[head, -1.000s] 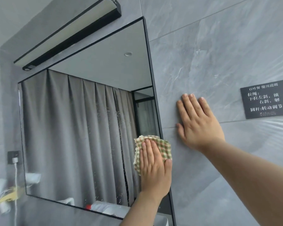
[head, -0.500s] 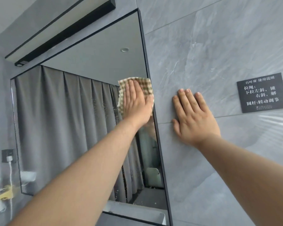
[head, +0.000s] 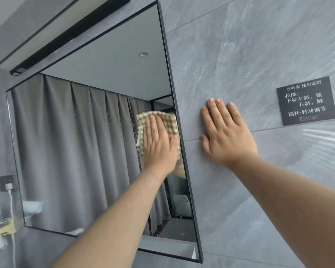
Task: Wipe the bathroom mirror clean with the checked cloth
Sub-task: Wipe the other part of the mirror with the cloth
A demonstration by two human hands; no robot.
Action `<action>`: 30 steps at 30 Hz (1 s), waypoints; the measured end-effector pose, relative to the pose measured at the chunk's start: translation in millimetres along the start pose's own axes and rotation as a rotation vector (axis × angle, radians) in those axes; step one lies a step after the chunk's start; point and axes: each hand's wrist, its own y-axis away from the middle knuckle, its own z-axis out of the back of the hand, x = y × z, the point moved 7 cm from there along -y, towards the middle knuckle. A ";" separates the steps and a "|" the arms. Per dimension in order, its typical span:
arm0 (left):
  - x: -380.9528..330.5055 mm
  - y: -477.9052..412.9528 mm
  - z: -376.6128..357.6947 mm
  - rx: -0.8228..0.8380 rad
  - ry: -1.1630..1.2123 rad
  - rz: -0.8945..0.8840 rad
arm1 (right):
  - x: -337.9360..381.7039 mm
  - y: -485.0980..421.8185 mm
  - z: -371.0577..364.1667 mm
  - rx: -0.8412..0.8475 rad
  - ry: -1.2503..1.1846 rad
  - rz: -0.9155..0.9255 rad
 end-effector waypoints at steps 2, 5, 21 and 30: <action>10.5 36.3 -18.5 0.038 -0.009 0.010 | 0.1 0.1 0.9 0.000 -0.006 -0.002; 27.6 86.9 -45.5 0.054 0.034 0.061 | -0.2 0.6 2.2 -0.009 -0.012 -0.009; 64.2 129.8 -64.5 0.070 -0.108 -0.199 | 0.2 1.3 -0.4 0.008 -0.011 -0.022; 17.3 -40.4 13.4 0.000 -0.213 -0.235 | 1.6 2.3 0.3 0.009 0.015 0.011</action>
